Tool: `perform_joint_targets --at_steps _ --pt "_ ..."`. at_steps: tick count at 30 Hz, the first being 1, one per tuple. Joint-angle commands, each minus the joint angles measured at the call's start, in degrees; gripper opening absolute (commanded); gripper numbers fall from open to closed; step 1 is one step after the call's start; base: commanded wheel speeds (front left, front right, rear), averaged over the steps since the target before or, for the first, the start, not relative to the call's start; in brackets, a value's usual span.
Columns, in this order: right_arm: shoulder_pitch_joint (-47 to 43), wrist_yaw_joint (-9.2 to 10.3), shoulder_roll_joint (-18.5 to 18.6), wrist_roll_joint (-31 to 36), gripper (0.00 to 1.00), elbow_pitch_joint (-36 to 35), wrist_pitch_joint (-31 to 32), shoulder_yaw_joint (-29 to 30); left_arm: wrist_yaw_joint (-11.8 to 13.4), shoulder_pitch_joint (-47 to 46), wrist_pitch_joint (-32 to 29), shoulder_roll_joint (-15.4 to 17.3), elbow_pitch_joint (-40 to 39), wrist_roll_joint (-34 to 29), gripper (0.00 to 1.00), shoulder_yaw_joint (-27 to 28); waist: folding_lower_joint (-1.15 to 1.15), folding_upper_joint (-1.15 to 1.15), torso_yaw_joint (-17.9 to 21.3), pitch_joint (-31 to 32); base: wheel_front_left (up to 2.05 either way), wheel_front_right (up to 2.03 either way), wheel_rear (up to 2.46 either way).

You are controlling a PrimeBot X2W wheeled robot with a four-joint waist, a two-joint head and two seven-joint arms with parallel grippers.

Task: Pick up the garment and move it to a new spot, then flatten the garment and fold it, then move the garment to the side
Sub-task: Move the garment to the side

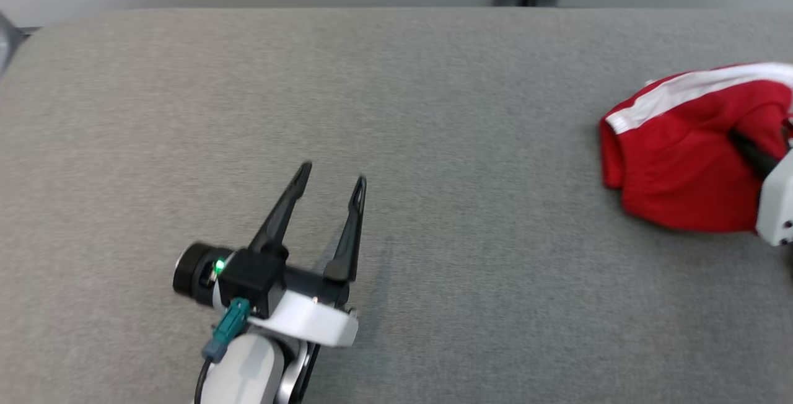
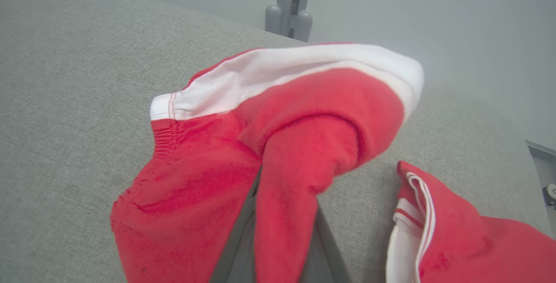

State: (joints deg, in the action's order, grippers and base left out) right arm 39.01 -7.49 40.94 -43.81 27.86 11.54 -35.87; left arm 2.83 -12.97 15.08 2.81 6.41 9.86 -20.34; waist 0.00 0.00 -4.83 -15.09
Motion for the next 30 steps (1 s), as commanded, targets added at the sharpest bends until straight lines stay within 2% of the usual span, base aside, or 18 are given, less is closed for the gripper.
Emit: perform_joint_targets --at_steps 1,7,10,14,19,30 --pt "0.62 0.0 1.46 -0.23 0.0 -1.3 0.11 0.38 0.17 -1.71 0.01 0.23 -0.36 0.32 1.0 -0.21 0.0 0.0 2.95 -2.37 0.0 0.0 0.0" --pt "-0.68 0.0 10.32 0.36 0.0 -8.3 -0.34 2.77 0.31 -6.73 0.01 0.25 -1.1 0.8 1.0 -3.19 0.0 0.0 6.88 -6.82 0.0 0.0 0.0" --pt "-1.94 0.0 14.56 0.57 0.0 -9.53 -1.04 5.38 0.22 -9.04 0.01 0.21 -1.23 1.46 1.0 -4.64 0.0 0.0 7.48 -9.44 0.0 0.0 0.0" --pt "-4.08 0.0 17.99 1.19 0.0 -8.76 -2.24 8.43 -0.17 -11.13 0.01 0.23 -3.12 2.59 1.0 -6.75 0.0 0.0 7.63 -11.75 0.0 0.0 0.0" --pt "-5.82 0.0 20.63 3.58 0.0 -5.96 -3.18 11.04 -0.42 -13.09 0.01 0.23 -3.89 2.72 1.0 -8.77 0.0 0.0 6.83 -13.65 0.0 0.0 0.0" --pt "-9.61 0.0 23.88 8.66 0.0 0.5 -3.18 14.48 -0.38 -14.43 0.01 0.24 -3.97 2.73 1.0 -9.62 0.0 0.0 3.95 -16.49 0.0 0.0 0.0"
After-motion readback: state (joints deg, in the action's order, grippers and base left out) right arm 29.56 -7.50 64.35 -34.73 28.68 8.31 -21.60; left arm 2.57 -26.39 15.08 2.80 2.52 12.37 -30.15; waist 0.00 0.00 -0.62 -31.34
